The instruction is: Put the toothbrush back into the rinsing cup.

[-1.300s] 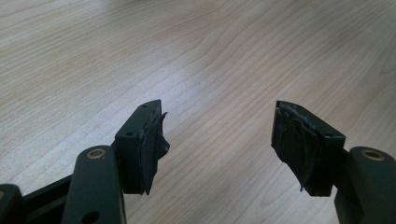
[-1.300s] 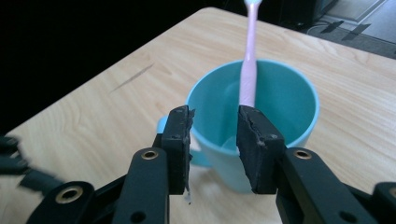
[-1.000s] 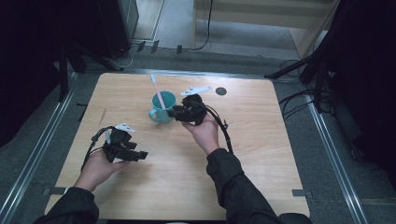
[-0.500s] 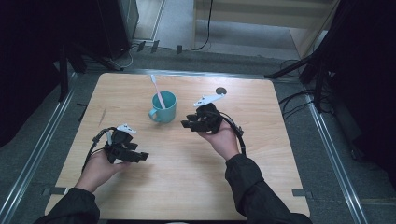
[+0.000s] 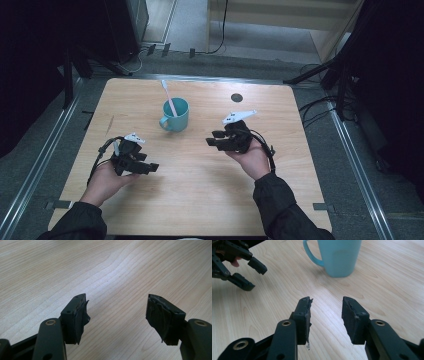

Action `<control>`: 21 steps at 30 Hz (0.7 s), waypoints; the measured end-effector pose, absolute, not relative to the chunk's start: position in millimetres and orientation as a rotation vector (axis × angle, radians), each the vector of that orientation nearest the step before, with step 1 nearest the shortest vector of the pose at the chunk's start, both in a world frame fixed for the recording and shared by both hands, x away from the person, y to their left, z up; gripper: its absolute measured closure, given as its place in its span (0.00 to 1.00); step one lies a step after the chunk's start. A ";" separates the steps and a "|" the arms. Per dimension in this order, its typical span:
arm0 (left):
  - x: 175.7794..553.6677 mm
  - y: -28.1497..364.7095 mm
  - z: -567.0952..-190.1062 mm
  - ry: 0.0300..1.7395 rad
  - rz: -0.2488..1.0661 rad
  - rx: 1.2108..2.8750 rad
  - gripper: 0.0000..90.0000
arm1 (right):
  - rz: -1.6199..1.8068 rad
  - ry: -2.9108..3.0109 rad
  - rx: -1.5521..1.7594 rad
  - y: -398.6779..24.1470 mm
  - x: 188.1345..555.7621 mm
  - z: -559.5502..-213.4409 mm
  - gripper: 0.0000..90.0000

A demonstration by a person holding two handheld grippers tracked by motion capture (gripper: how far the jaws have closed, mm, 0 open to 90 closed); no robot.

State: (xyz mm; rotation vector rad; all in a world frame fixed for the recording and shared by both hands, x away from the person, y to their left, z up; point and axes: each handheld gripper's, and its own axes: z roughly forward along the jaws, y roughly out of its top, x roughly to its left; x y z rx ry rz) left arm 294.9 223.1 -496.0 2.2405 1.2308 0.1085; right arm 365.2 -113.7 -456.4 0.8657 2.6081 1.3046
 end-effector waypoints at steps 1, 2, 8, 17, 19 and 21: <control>294.9 223.1 -495.9 1.231 0.108 2.241 0.37 | 1.301 2.609 0.872 -117.0 364.4 -456.7 0.65; 294.9 223.2 -495.8 1.227 0.108 2.246 0.37 | 1.304 2.607 0.878 -118.8 363.7 -457.0 0.65; 294.2 220.6 -495.5 1.222 0.097 2.233 0.37 | 1.318 2.589 0.905 -132.4 357.3 -458.9 0.59; 295.1 219.6 -494.9 1.212 0.101 2.247 0.37 | 1.325 2.591 0.967 -151.2 348.0 -463.1 0.55; 295.4 219.2 -494.7 1.210 0.104 2.254 0.37 | 1.327 2.591 0.972 -153.2 349.1 -465.6 0.55; 295.9 219.1 -495.2 1.216 0.102 2.253 0.37 | 1.327 2.588 0.995 -154.5 350.1 -467.1 0.55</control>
